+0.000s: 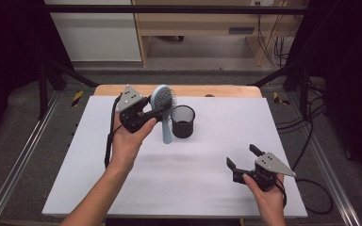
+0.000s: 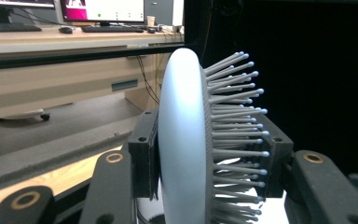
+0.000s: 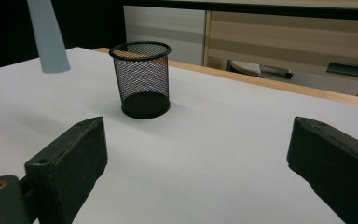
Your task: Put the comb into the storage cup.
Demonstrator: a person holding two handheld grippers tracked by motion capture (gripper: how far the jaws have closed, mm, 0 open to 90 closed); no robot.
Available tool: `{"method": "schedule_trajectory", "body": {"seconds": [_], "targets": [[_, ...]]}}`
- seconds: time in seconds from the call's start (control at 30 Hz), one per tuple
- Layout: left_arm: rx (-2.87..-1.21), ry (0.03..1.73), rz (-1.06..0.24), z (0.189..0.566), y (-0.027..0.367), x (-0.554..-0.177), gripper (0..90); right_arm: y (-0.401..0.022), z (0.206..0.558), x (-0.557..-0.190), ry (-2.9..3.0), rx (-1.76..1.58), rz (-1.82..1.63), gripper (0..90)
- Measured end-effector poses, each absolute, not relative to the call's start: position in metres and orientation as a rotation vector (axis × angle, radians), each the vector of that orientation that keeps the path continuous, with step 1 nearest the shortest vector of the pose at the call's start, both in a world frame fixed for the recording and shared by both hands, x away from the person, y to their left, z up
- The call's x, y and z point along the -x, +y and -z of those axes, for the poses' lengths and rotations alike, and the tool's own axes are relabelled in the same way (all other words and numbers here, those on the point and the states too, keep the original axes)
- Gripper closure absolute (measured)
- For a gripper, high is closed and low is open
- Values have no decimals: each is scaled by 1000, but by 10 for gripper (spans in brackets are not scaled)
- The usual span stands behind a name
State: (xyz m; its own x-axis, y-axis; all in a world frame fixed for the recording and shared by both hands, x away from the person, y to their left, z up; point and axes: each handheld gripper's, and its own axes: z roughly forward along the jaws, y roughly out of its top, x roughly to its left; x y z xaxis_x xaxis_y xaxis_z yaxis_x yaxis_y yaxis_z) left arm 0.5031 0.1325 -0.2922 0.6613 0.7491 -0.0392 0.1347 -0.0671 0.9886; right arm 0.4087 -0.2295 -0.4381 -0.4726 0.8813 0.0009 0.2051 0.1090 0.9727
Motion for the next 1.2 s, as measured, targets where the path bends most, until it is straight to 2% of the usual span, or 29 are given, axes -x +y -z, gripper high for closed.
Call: {"method": "schedule_trajectory", "body": {"seconds": [0.5, 1.2], "targets": [[-1561, 775, -595, 288, 125, -534, 515, -223, 439, -410, 1778, -1048, -1406, 47], [-1547, 774, -614, 283, 119, -549, 515, -222, 440, -411, 1781, -1050, -1410, 48]]}}
